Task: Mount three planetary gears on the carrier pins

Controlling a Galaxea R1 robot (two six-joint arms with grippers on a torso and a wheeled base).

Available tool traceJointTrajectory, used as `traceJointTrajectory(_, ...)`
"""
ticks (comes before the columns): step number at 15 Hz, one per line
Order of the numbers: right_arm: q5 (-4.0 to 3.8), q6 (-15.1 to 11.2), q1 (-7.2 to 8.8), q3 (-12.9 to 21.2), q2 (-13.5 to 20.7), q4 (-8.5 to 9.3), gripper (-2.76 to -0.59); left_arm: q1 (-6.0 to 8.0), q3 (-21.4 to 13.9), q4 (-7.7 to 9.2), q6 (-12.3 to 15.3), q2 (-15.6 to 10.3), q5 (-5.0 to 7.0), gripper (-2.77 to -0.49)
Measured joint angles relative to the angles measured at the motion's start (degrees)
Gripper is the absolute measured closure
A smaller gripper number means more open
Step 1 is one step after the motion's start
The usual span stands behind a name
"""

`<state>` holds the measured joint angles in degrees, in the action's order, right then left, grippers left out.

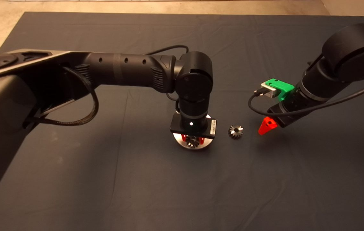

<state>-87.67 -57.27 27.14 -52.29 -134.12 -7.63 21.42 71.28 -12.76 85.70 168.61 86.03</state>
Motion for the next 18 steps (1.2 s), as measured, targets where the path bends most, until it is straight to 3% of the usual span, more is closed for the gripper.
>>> traceJointTrajectory(7,0.00,0.00,-0.01,0.00,0.00,0.00,-2.76,-0.01,0.02,-0.16,1.03,0.00,0.11,-0.90)
traceJointTrajectory(10,0.00,0.00,-0.01,0.00,0.00,0.00,-2.76,-1.37,0.35,-1.06,1.38,0.00,0.40,-0.90)
traceJointTrajectory(18,0.00,0.00,-0.01,0.02,0.00,0.00,-2.76,-1.41,0.66,-1.04,1.40,0.00,0.18,-0.92)
